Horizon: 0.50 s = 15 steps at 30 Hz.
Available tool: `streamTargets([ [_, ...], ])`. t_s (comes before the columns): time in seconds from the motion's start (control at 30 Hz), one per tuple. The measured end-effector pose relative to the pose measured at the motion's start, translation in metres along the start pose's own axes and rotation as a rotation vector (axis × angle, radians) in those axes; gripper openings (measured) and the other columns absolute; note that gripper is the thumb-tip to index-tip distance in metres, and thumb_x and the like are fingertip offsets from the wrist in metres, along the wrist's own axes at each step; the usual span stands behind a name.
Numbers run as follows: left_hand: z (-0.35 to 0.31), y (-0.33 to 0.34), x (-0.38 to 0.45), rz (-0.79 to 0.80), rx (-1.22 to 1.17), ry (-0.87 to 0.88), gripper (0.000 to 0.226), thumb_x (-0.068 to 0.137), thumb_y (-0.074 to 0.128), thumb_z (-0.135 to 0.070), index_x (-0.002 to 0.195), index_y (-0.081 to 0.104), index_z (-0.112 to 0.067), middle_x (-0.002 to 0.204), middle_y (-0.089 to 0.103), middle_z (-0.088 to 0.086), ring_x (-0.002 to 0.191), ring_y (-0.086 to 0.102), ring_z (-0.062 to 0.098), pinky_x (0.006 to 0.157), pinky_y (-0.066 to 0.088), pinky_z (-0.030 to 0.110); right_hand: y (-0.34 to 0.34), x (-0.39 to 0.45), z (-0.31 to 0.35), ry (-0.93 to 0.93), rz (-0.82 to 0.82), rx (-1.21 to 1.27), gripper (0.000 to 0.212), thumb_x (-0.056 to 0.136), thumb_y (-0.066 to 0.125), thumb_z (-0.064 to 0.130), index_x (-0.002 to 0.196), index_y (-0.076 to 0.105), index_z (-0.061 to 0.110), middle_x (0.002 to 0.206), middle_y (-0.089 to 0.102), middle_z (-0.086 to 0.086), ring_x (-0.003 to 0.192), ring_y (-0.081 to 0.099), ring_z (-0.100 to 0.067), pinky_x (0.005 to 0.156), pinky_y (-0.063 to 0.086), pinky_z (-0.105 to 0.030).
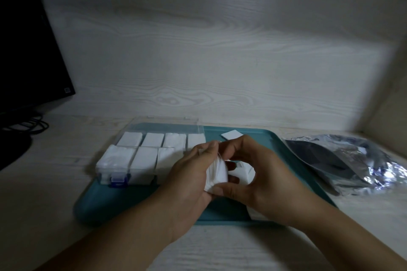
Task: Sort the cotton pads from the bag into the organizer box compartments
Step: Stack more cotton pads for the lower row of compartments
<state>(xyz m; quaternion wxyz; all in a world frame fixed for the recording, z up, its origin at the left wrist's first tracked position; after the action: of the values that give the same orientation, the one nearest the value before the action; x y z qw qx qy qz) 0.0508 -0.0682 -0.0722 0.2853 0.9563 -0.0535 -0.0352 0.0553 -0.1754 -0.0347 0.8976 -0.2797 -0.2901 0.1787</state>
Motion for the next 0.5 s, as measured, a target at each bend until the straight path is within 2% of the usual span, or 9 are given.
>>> streamTargets([
  [0.07,0.0,0.001,0.0,0.01,0.031,0.018,0.03,0.095,0.051,-0.021,0.119,0.066,-0.01,0.102,0.075,0.011,0.082,0.074,0.02,0.061,0.057,0.031,0.002,-0.001,0.002,-0.022,-0.007,-0.034,0.04,0.07,0.087,0.025,0.094,0.055,0.024,0.105,0.064,0.019,0.104,0.062,-0.007,0.088,0.052,-0.025],
  [0.13,0.0,0.0,0.001,0.028,0.071,0.03,0.029,0.096,0.052,-0.019,0.119,0.067,-0.011,0.108,0.073,0.013,0.094,0.073,0.024,0.067,0.056,0.033,0.002,-0.001,0.005,-0.055,-0.015,-0.031,0.039,0.071,0.086,0.025,0.092,0.053,0.02,0.106,0.064,0.017,0.103,0.062,-0.009,0.085,0.051,-0.022],
  [0.23,-0.001,-0.002,0.0,0.046,0.099,0.032,0.027,0.097,0.051,-0.014,0.118,0.068,-0.011,0.112,0.071,0.018,0.103,0.068,0.031,0.072,0.055,0.037,0.004,-0.001,0.006,-0.063,-0.007,0.039,0.043,0.071,0.086,0.026,0.091,0.049,0.02,0.116,0.065,0.014,0.107,0.062,-0.013,0.087,0.052,-0.032],
  [0.33,-0.006,-0.004,-0.002,0.027,0.128,0.045,0.026,0.097,0.05,-0.012,0.114,0.07,-0.018,0.103,0.075,0.011,0.089,0.073,0.023,0.07,0.057,0.037,0.0,-0.002,0.003,-0.033,-0.022,0.138,0.043,0.073,0.083,0.037,0.1,0.051,0.023,0.12,0.064,0.012,0.113,0.061,-0.012,0.092,0.051,-0.035],
  [0.4,-0.012,-0.008,-0.001,-0.031,0.098,0.052,0.025,0.099,0.05,-0.015,0.115,0.068,-0.022,0.094,0.073,0.011,0.071,0.071,0.021,0.059,0.055,0.034,-0.012,0.001,-0.005,0.021,-0.1,0.151,0.038,0.079,0.077,0.041,0.107,0.057,0.023,0.114,0.066,0.011,0.11,0.062,-0.008,0.091,0.052,-0.029],
  [0.43,-0.015,-0.01,0.0,-0.063,0.077,0.058,0.024,0.099,0.05,-0.016,0.115,0.067,-0.022,0.092,0.071,0.013,0.065,0.068,0.02,0.054,0.053,0.033,-0.019,0.002,-0.012,0.063,-0.155,0.097,0.034,0.082,0.074,0.042,0.108,0.06,0.025,0.11,0.067,0.013,0.106,0.062,-0.005,0.09,0.052,-0.026],
  [0.5,-0.022,-0.013,0.001,-0.109,0.046,0.075,0.021,0.099,0.051,-0.018,0.112,0.067,-0.02,0.094,0.066,0.016,0.06,0.062,0.02,0.048,0.05,0.029,-0.033,0.004,-0.027,0.145,-0.221,-0.176,0.027,0.085,0.068,0.043,0.106,0.064,0.028,0.108,0.065,0.016,0.101,0.061,-0.003,0.087,0.05,-0.023],
])
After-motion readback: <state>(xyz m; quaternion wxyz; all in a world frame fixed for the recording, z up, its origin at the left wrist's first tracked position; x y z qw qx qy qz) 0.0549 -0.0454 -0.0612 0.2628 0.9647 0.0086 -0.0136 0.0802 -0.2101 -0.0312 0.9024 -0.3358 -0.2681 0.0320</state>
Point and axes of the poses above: each hand's wrist, its own x-axis towards the middle knuckle, its own y-axis out of the palm, z = x × y, the point moved 7 cm from there along x, towards the middle knuckle
